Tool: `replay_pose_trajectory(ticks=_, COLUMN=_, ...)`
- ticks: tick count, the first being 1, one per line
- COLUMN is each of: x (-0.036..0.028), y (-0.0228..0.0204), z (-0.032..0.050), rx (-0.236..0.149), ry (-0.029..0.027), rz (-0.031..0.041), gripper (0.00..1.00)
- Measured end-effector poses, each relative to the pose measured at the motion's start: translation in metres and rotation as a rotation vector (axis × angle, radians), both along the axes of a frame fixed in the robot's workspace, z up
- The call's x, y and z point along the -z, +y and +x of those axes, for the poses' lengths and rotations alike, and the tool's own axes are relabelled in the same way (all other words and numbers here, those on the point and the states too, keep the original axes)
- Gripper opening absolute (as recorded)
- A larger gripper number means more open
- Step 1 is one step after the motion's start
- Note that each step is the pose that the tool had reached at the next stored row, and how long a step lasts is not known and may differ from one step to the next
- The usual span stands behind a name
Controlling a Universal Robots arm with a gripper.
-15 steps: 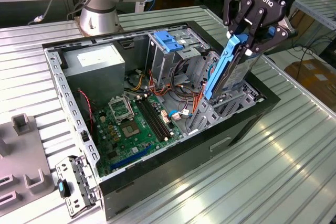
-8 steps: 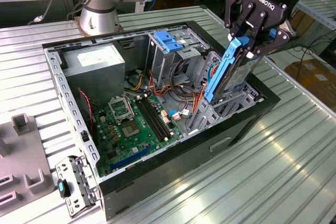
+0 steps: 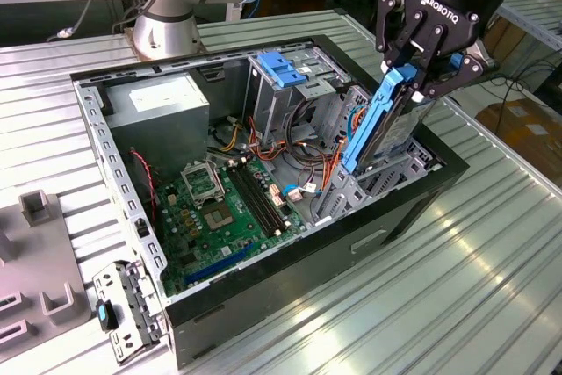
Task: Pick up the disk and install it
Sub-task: 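Insert the disk into the insertion slot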
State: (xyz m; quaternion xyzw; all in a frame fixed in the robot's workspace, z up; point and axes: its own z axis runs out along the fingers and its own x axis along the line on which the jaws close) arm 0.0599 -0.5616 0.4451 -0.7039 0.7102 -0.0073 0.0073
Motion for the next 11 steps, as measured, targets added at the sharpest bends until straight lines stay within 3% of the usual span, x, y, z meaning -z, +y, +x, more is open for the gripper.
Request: replay_pose_trajectory(ticks=11, x=0.0120, y=-0.0004, z=0.0000, rx=0.000, ry=0.0000, rz=-0.0002, gripper=0.37)
